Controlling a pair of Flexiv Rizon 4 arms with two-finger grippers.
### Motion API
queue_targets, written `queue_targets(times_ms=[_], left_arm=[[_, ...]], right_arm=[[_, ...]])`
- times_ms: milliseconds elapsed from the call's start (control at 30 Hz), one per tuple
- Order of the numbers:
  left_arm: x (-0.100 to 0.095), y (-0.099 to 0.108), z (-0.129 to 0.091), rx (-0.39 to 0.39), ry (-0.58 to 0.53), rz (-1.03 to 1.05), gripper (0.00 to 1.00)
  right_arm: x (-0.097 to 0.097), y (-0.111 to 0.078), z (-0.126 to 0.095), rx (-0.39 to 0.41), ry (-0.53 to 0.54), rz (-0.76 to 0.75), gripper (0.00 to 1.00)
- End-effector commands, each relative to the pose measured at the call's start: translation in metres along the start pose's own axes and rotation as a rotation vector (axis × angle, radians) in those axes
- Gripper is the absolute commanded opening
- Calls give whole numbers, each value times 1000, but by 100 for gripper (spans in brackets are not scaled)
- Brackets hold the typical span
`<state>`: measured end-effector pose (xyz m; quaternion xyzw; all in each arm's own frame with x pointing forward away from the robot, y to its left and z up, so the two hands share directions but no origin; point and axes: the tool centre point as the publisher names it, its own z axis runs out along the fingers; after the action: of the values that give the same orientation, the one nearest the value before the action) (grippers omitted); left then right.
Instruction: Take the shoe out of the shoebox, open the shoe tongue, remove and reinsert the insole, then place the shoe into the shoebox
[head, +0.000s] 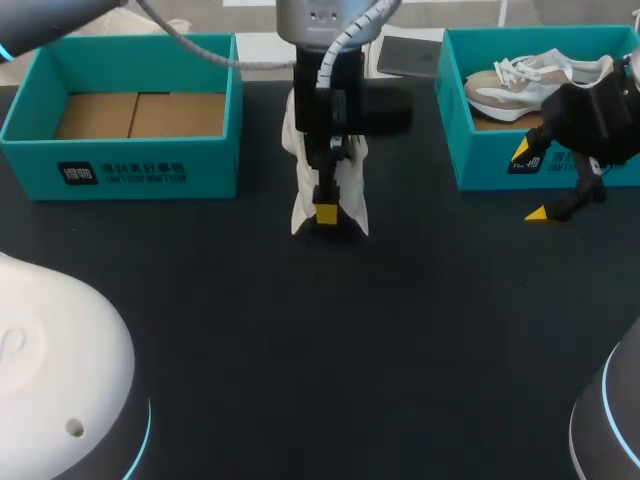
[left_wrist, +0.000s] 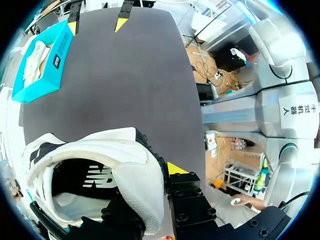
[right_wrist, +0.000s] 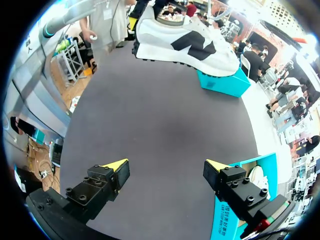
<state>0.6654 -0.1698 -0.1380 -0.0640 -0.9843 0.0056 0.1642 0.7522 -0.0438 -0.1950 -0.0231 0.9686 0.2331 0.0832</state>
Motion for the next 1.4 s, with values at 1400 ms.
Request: queue_targets(times_ms=[1400], left_arm=[[-107, 324, -123, 14, 1, 235, 0]], right_arm=[[0, 1, 1, 4, 0, 1, 100]])
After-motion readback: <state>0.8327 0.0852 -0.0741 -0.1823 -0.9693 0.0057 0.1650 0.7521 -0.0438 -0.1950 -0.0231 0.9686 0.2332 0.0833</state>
